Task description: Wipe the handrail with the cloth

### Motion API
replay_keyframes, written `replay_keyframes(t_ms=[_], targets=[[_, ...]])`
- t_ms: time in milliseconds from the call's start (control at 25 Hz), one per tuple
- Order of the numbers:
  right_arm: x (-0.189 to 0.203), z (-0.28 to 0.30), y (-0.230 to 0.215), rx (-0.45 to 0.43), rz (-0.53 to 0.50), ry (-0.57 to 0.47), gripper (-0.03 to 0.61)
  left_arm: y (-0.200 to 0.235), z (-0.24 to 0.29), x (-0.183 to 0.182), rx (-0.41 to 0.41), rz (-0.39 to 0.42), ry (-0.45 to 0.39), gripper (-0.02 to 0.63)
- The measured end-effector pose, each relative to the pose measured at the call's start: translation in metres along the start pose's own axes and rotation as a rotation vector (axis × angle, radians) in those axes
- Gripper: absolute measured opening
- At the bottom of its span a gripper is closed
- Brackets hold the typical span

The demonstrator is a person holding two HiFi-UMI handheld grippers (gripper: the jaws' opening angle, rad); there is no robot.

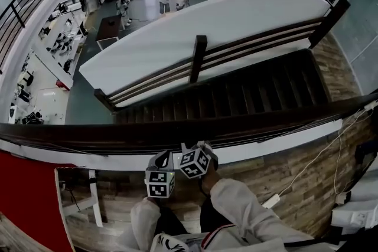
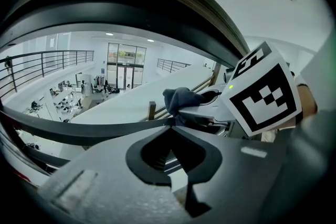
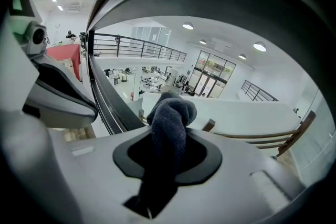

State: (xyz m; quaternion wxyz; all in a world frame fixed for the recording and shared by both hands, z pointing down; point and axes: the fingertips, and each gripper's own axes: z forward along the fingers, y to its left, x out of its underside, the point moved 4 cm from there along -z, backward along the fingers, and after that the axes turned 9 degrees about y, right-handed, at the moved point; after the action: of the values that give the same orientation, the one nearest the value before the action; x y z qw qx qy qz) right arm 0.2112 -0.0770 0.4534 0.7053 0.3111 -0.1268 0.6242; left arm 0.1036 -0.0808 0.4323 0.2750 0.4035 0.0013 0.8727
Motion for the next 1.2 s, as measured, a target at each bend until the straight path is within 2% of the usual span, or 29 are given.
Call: replay_keyframes(t_ms=[360,560,800,1040,1200], targets=[[0.024,-0.006,-0.029,0.008,0.008,0.000,0.091,-0.036,0.027,-0.014,0.027,0.031,0.009,0.003],[0.042,-0.011,-0.052,-0.005,0.000,-0.020,0.091,-0.059,0.041,-0.020,0.006,0.036,-0.002,0.003],[0.064,-0.017,-0.083,0.001,0.024,-0.047,0.091,-0.094,0.066,-0.023,-0.032,0.077,0.009,0.003],[0.085,-0.020,-0.108,0.016,0.011,-0.020,0.091,-0.128,0.068,-0.038,-0.044,0.008,-0.002,0.003],[0.100,-0.026,-0.126,0.008,0.029,-0.007,0.091,-0.139,0.067,-0.046,-0.059,0.027,0.012,0.003]])
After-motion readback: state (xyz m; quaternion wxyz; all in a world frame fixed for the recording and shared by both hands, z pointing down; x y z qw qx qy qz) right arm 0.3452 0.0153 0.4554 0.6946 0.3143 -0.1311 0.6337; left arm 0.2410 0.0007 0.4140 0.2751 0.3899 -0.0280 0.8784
